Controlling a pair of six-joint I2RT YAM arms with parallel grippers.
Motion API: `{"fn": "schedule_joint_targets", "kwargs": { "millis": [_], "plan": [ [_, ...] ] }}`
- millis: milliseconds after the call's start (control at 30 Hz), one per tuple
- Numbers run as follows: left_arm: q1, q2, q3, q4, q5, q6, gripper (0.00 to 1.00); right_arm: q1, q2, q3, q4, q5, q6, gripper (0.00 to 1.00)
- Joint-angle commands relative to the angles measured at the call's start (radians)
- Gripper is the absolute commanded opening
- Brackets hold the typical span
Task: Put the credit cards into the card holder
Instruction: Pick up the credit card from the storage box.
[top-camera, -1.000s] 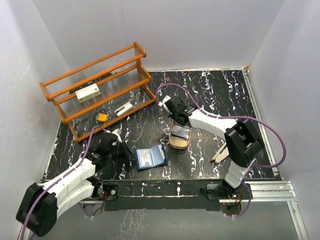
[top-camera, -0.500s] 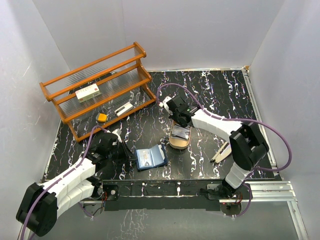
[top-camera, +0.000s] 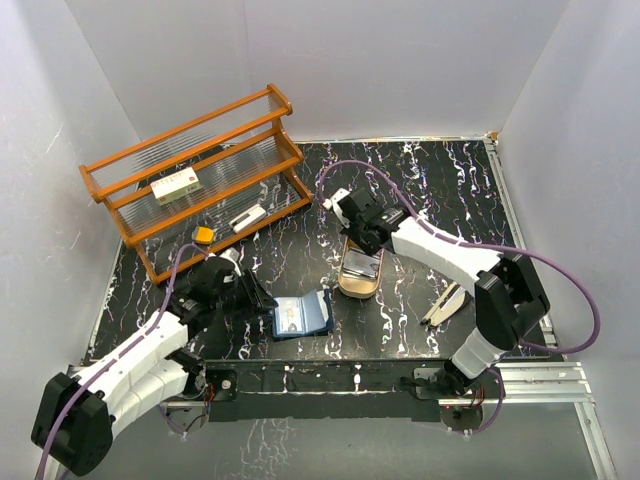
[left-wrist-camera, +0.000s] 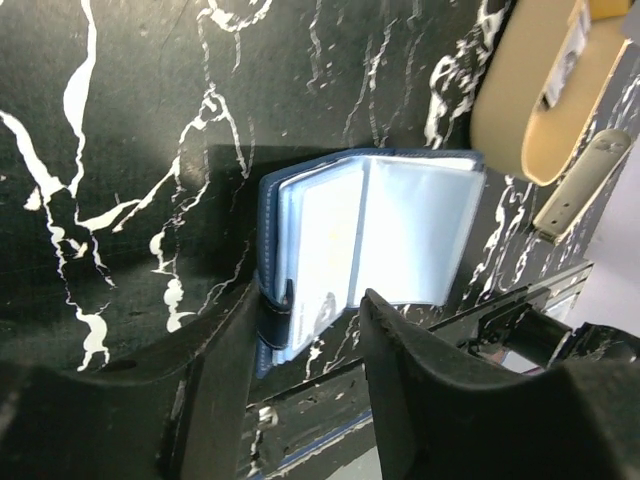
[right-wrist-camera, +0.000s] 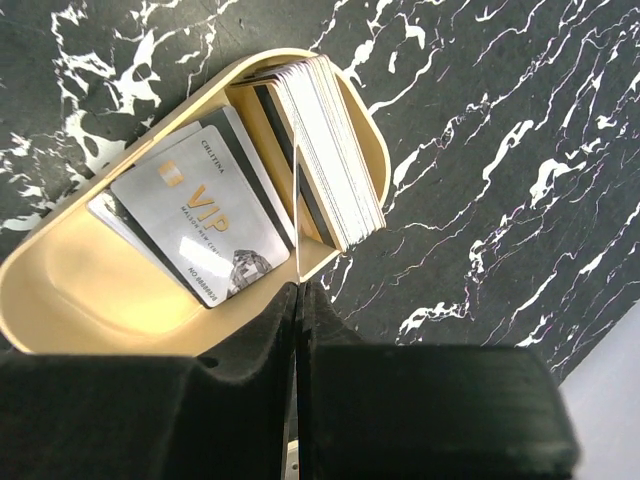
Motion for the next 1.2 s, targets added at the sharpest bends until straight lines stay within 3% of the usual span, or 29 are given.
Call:
{"fn": "schedule_joint_targets", "kwargs": {
  "millis": [0,200,500,667,900,1167],
  "plan": [
    [0.001,-0.026,0.095,-0.079,-0.043,-0.01,0.45,0.006,-0.084,0.083,-0.033,-0.025,0.079,0.0],
    [0.001,-0.021,0.177,-0.098,-0.027,-0.015,0.49,0.017,-0.166,0.104,-0.077,-0.088,0.15,0.0],
    [0.001,-0.042,0.208,0.056,0.108,-0.069,0.56,0.033,-0.288,0.053,-0.016,-0.378,0.265,0.0],
    [0.001,-0.061,0.18,0.2,0.185,-0.112,0.65,0.033,-0.381,-0.023,0.104,-0.575,0.371,0.0],
    [0.001,-0.102,0.168,0.364,0.245,-0.18,0.68,0.032,-0.446,-0.108,0.28,-0.772,0.541,0.0],
    [0.002,-0.11,0.174,0.458,0.244,-0.234,0.68,0.032,-0.504,-0.219,0.503,-0.858,0.707,0.0]
  ]
}}
